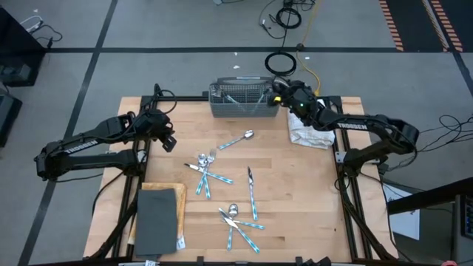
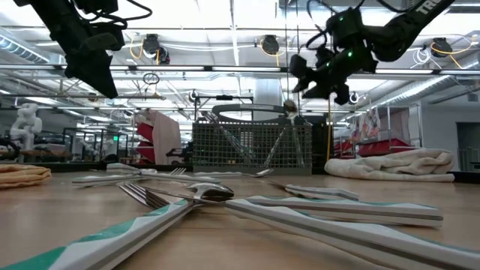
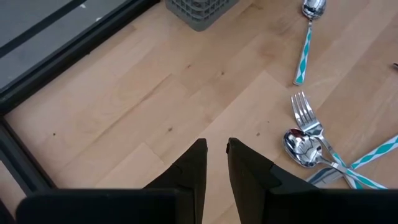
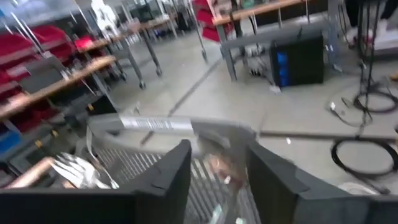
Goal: Sort silverware
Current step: Put the top right blue spoon into the gray silverware rack, then put the top blue spoon into the gray silverware rack
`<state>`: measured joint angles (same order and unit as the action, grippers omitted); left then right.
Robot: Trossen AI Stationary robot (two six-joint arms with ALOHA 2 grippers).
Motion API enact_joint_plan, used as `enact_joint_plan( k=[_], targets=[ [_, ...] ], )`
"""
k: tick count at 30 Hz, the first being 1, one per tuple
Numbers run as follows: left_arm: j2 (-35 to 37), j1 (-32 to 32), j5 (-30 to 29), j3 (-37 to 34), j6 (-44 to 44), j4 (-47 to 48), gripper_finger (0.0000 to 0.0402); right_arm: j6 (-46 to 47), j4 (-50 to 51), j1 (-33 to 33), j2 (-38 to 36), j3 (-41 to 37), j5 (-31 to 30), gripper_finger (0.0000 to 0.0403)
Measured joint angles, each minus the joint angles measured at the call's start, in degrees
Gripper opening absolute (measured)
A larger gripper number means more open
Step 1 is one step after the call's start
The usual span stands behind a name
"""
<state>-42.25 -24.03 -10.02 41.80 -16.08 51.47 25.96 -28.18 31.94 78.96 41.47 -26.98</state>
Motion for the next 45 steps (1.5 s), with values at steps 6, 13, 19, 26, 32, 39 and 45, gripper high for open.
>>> enact_joint_plan(
  k=[6, 13, 19, 26, 32, 39, 45],
  targets=[
    [0.01, 0.0, -0.77, 0.0, 0.01, -0.01, 0.007, -2.54, 0.04, 0.0, -5.42, 0.04, 0.47, 0.018],
    [0.01, 0.0, -0.79, 0.0, 0.0, -0.05, 0.007, 3.95, 8.25, -5.14, -9.63, 0.22, 13.73, 0.0188],
    [0.0, 0.0, -0.81, 0.0, -0.07, -0.31, 0.007, 18.84, 20.93, -15.57, -2.33, 0.15, 11.14, 0.0187],
    [0.01, -0.02, -0.81, 0.0, -0.11, -1.76, 0.007, 30.16, 19.26, -17.44, 9.82, 0.25, 9.49, 0.0192],
    [-0.01, -0.02, -0.74, 0.0, -1.49, -1.49, 0.007, 31.62, 20.16, -17.37, 16.35, 4.69, 10.79, 0.0192],
    [-0.02, -0.02, -0.7, 0.0, -1.53, -1.47, 0.007, 28.92, 32.71, -17.0, 23.97, 14.67, 10.88, 0.0192],
    [-0.01, -0.01, -0.55, 0.0, -1.53, -1.47, 0.007, 25.41, 37.05, -16.65, 27.5, 20.82, 10.53, 0.0192]
  ],
)
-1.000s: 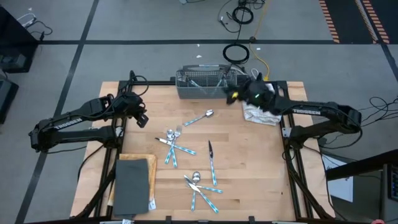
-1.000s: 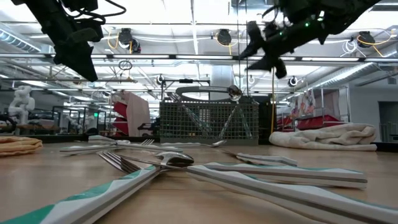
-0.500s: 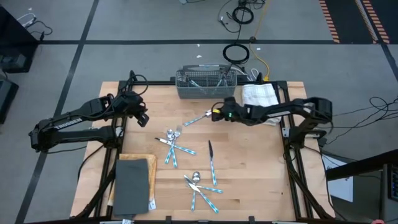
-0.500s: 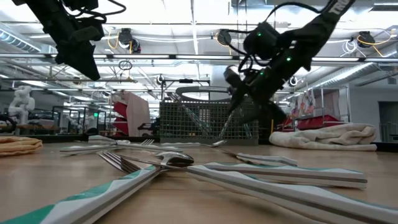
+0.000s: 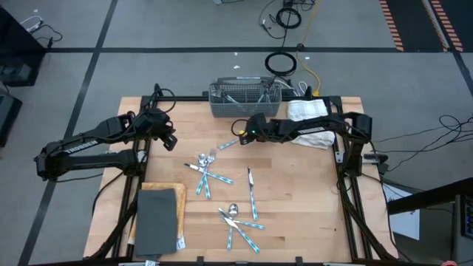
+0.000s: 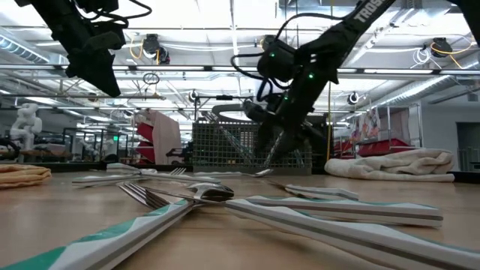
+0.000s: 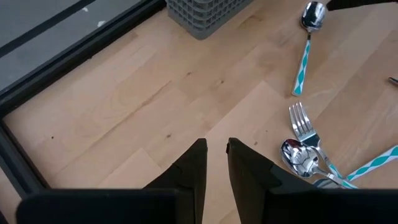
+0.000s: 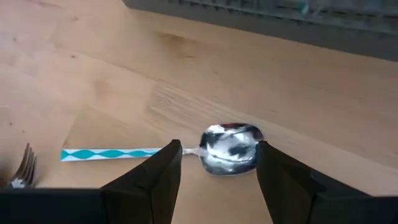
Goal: Sort silverware
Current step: Put the top blue spoon into the gray silverware rack
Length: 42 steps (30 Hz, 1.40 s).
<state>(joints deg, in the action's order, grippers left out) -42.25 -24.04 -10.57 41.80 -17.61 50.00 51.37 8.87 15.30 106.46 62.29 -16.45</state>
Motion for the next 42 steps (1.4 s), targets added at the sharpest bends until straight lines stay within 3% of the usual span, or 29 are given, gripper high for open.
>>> enact_joint_plan(
  k=[15, 23, 26, 29, 31, 42],
  targets=[
    [0.0, 0.01, -0.02, 0.0, 0.42, -0.02, 0.007, -2.23, 4.57, 0.83, 0.69, 0.08, 0.74, 0.0192],
    [0.0, -0.01, -0.21, 0.0, 0.5, -0.03, 0.007, -2.78, 1.38, 2.38, 4.17, 0.12, 8.6, 0.0186],
    [-0.01, -0.01, -0.45, 0.0, 0.59, -0.05, 0.007, -2.75, 1.22, 2.4, 4.22, 0.11, 8.52, 0.014],
    [-0.02, 0.01, -0.87, 0.0, 1.66, -0.22, 0.007, -3.24, 1.05, 2.82, 4.12, 0.06, 9.1, 0.0053],
    [-0.13, 0.01, -1.43, -0.02, 1.69, -0.22, 0.007, -3.89, 0.62, 2.79, 4.08, 0.06, 9.43, 0.0016],
    [-0.14, 0.01, -1.65, -0.02, 1.64, -0.2, 0.007, -4.38, 0.31, 1.59, 0.78, 0.06, 10.79, 0.0]
  ],
)
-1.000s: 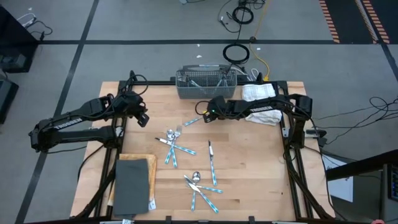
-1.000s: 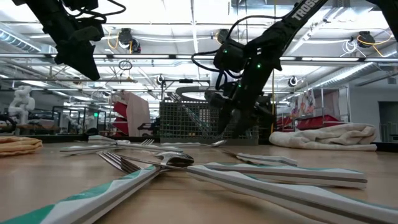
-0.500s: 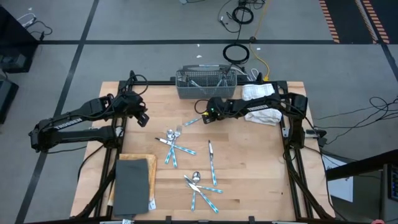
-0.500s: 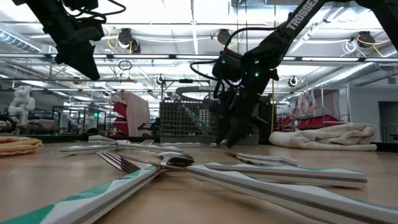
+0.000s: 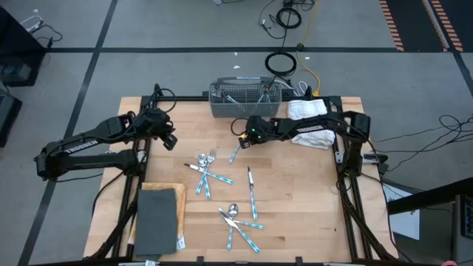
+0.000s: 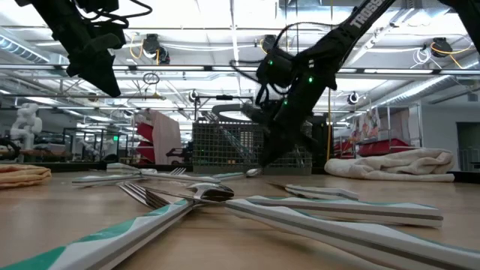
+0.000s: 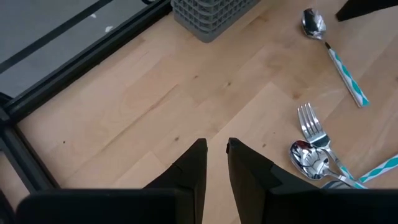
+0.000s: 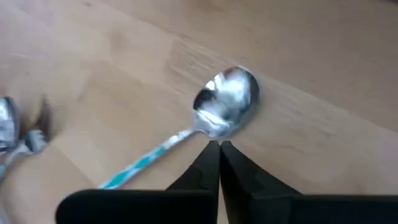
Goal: Sort silverware
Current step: Put the top blue spoon into the gray silverware rack
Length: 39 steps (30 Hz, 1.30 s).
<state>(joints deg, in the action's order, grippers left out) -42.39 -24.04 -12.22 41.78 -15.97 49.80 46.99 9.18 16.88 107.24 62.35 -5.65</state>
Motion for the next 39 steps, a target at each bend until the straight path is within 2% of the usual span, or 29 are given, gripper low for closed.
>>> enact_joint_plan(
  k=[4, 6, 10, 15, 18, 39],
  targets=[
    [0.0, 0.0, -0.03, 0.0, -0.02, 0.02, 0.007, -4.01, 0.14, 0.7, -2.81, 0.0, -1.46, 0.0008],
    [0.0, 0.01, -0.03, 0.0, -0.02, 0.04, 0.007, -4.41, 0.42, 2.0, -3.52, 0.02, 0.28, 0.0026],
    [0.0, 0.0, -0.03, 0.0, -0.04, 0.02, 0.007, -4.25, 0.8, 4.29, -3.51, 0.02, 4.0, 0.0089],
    [-0.01, -0.02, -0.03, 0.0, -0.02, 0.02, 0.007, -4.17, 0.93, 4.53, -3.17, 0.02, 3.53, 0.0178],
    [-0.02, 0.01, -0.03, 0.0, -0.02, 0.02, 0.007, -4.16, 0.73, 4.63, -3.17, 0.02, 2.21, 0.0206],
    [-0.81, 0.01, -0.05, -0.02, 0.35, -0.18, 0.007, -0.97, -5.62, 4.12, 3.0, 1.26, 2.52, 0.0199]
  ],
)
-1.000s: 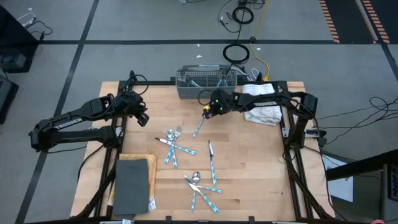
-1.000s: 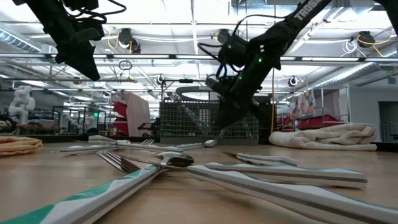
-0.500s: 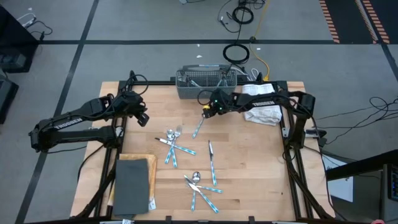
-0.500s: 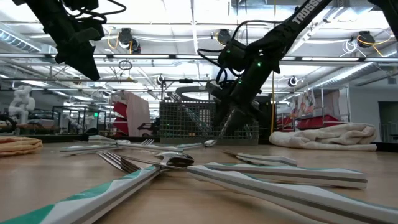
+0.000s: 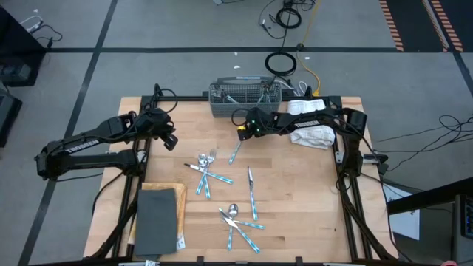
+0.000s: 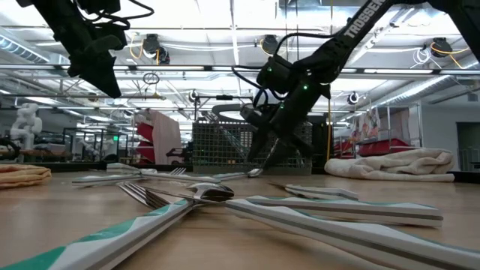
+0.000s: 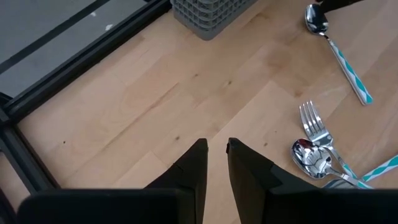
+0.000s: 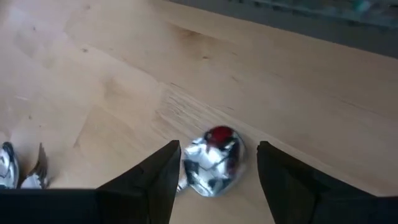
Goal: Sort silverware
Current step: Put the top blue spoon into the gray silverware rack
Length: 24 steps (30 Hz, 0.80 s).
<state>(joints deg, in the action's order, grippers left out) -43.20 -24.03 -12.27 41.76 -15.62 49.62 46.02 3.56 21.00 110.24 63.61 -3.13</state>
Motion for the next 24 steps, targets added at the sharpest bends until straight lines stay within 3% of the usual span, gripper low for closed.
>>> enact_joint_plan(
  k=[14, 17, 22, 24],
  targets=[
    [-0.02, 0.0, 0.01, 0.0, 0.04, -0.12, 0.007, -1.31, 5.03, -0.08, 6.55, 6.57, 2.99, 0.019],
    [-0.02, 0.0, 0.0, 0.0, 0.41, -0.15, 0.007, -2.57, 6.24, -0.23, 6.55, 6.57, 3.67, 0.0144],
    [-0.02, -0.01, 0.0, 0.0, 1.25, -0.25, 0.007, -4.29, 6.69, -0.64, 6.64, 6.43, 6.19, 0.0026],
    [-0.02, 0.0, 0.0, 0.0, 1.25, -0.25, 0.007, -4.07, 6.62, -0.76, 6.64, 6.46, 7.45, 0.0011]
  ],
)
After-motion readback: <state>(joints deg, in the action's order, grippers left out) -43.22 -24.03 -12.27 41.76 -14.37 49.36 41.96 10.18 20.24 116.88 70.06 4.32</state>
